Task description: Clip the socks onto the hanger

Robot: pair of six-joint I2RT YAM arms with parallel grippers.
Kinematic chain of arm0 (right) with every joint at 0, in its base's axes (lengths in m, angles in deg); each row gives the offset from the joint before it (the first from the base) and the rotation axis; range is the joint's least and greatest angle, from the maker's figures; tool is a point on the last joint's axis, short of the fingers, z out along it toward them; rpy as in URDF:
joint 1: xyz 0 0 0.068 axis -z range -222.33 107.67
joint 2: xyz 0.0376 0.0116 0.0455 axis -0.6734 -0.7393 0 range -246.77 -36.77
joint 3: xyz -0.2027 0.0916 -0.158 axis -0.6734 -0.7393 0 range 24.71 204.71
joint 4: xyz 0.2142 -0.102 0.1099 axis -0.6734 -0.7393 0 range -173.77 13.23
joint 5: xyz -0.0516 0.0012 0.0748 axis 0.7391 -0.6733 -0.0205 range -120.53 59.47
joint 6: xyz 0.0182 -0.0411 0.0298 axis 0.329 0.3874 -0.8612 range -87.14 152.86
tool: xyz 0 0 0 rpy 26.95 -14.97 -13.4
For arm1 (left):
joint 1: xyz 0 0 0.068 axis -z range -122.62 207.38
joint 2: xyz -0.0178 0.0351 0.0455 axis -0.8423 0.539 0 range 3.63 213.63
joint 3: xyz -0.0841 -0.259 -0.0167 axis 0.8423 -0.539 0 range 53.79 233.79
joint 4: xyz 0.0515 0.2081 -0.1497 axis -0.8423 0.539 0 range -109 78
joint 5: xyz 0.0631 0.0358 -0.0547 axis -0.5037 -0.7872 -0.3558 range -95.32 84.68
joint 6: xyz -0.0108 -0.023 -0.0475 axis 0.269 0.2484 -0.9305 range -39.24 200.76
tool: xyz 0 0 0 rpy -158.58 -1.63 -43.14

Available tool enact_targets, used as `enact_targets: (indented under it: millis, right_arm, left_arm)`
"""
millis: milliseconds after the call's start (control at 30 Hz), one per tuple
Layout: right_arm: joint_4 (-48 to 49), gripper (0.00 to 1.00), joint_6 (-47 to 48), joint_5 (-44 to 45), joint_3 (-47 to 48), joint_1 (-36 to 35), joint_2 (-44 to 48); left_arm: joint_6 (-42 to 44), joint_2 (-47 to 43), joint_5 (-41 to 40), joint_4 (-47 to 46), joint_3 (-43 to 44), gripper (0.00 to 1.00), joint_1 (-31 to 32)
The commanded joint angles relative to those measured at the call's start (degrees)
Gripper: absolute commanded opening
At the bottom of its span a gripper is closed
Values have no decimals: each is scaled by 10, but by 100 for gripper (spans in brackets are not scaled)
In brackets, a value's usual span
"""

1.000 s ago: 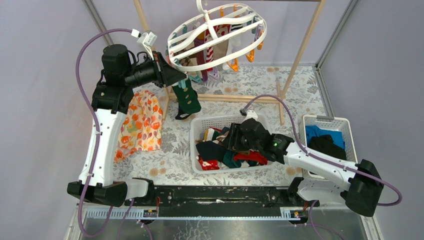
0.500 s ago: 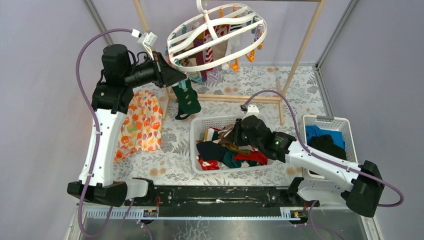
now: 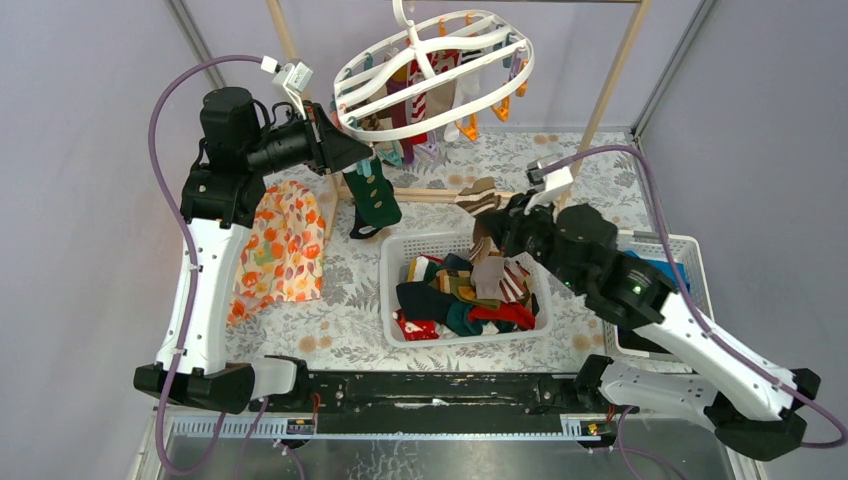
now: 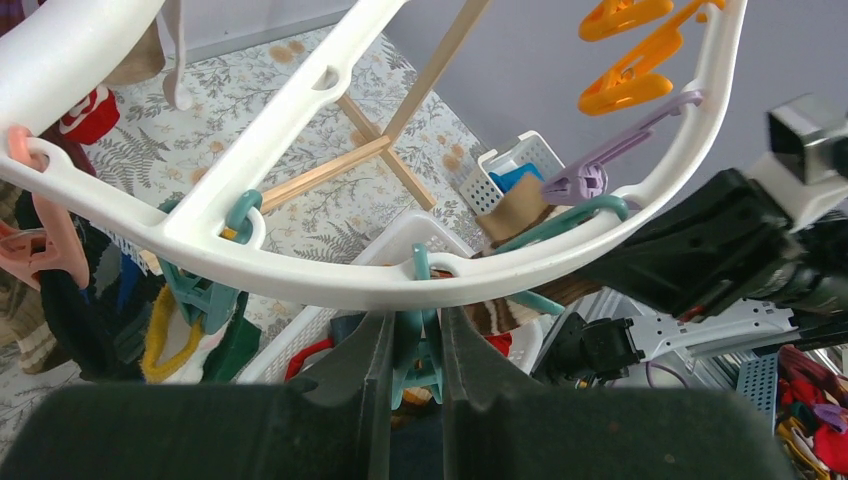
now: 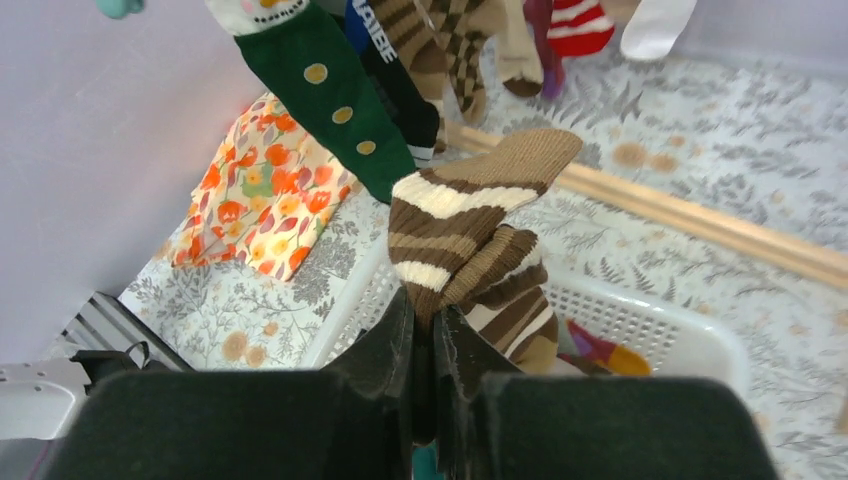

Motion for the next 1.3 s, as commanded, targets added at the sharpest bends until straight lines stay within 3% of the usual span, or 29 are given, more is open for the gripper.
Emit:
enact_targets:
  millis: [0,133,267,433,700,800,833,1000,1267]
  right_arm:
    - [-60,0,103,-5,48,2,28]
    - [-139,0,125,-47,75,2,23]
    - [-168,6,112,-150,20,0,-16]
    - [-115,13,112,-140,-68,-102,-61]
    - [-112,58,118,-139,-55,-114,-43]
    - [-109,87,118,-145,-29,-114,-36]
    - [-105,90,118,-152,-24,-114,-37]
    - [-108,94,151,-145,7,-114,-70]
    - [-137,88,149,-164,44,-114,-157]
  left_arm:
    - [4,-10,17,12,20,2,2]
    - [4,-11,20,13,22,2,2]
    - [6,-14,22,14,20,2,2]
    - [14,-16,22,24,23,2,2]
    - [30,-19,21,35,27,2,2]
    - [35,-20,22,35,26,2,2]
    - [36,-20,23,35,26,2,2]
    - [39,-19,27,35,23,2,2]
    - [45,-25,26,35,20,2,2]
